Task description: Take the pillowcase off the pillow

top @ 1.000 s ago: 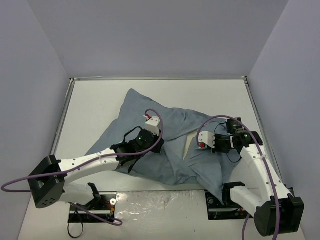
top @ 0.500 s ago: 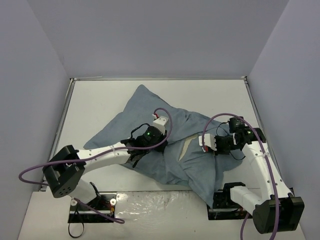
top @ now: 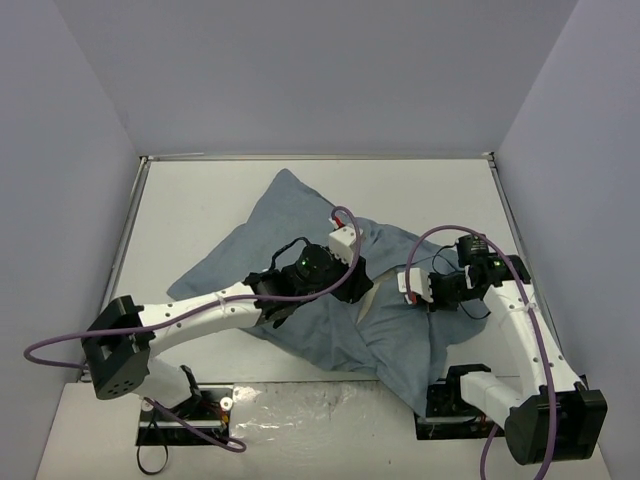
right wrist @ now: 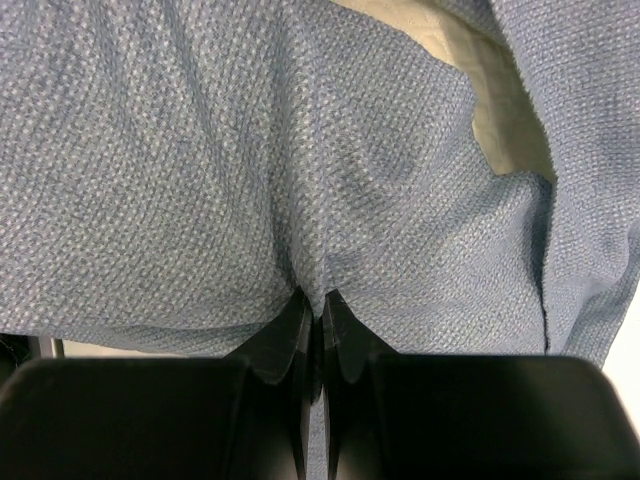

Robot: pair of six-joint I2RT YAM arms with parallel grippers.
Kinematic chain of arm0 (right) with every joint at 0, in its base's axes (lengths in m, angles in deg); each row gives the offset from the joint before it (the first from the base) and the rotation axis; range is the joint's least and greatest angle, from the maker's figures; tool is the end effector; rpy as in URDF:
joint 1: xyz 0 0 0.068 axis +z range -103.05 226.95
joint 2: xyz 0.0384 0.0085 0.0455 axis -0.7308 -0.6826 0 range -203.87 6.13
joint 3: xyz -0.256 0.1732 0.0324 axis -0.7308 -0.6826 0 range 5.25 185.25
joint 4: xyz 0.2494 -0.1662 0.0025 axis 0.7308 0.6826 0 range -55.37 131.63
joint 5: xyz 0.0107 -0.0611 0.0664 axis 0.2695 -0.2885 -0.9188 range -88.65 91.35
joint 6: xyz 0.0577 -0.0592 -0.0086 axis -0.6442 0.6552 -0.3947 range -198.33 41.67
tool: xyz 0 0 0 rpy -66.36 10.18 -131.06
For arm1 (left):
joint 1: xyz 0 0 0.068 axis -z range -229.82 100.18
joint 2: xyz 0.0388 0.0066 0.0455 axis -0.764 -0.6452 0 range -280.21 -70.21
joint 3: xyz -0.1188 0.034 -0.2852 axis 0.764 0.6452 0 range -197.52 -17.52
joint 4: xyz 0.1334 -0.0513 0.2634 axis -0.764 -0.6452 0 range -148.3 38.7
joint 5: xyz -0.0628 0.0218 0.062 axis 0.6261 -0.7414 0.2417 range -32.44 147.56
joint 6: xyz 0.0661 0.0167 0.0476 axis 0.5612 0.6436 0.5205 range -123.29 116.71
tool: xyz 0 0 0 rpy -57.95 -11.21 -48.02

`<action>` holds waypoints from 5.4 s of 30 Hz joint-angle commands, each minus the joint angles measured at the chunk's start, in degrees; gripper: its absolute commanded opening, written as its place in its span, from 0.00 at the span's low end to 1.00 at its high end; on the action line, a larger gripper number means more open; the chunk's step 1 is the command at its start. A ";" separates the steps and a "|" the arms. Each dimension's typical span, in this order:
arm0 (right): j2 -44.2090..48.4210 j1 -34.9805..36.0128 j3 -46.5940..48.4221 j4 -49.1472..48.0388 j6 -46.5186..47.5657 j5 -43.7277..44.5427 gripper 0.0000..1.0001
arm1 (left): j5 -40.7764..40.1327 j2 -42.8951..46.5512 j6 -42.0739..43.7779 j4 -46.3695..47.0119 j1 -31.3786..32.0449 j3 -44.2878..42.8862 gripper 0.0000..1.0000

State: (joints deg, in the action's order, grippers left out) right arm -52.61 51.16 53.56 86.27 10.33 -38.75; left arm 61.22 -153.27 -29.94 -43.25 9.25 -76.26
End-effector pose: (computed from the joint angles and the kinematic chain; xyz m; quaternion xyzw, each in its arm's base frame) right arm 0.2110 0.0624 0.2656 -0.7176 0.5683 0.0940 0.3915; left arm 0.2061 -0.3530 0.3105 0.2416 0.7625 -0.4266 0.4222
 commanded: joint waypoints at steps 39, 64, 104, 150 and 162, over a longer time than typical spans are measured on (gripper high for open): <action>5.39 0.01 -1.91 2.94 -1.12 -5.17 0.00 | -14.12 -24.06 -31.18 -25.28 11.24 -24.49 0.74; 9.78 -0.25 -3.14 2.94 -1.92 -6.31 0.00 | -14.38 -27.33 -31.45 -11.66 4.31 -10.09 0.02; -6.02 6.95 5.56 -23.25 -47.61 -4.82 0.68 | 25.42 -6.32 -13.60 18.57 -11.70 11.10 0.61; -1.55 22.34 3.72 -21.75 -49.46 7.14 0.00 | 5.65 3.09 6.79 -15.26 -15.65 -1.55 0.64; -0.41 22.16 2.93 -21.75 -48.85 5.29 0.00 | 3.37 -7.10 9.25 -18.95 -15.48 -6.65 0.73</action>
State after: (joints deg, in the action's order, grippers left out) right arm -54.44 73.56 57.21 63.19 -39.08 -31.49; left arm 65.92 -159.17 -22.07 -60.17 -6.12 -80.55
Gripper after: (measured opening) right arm 0.002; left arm 0.728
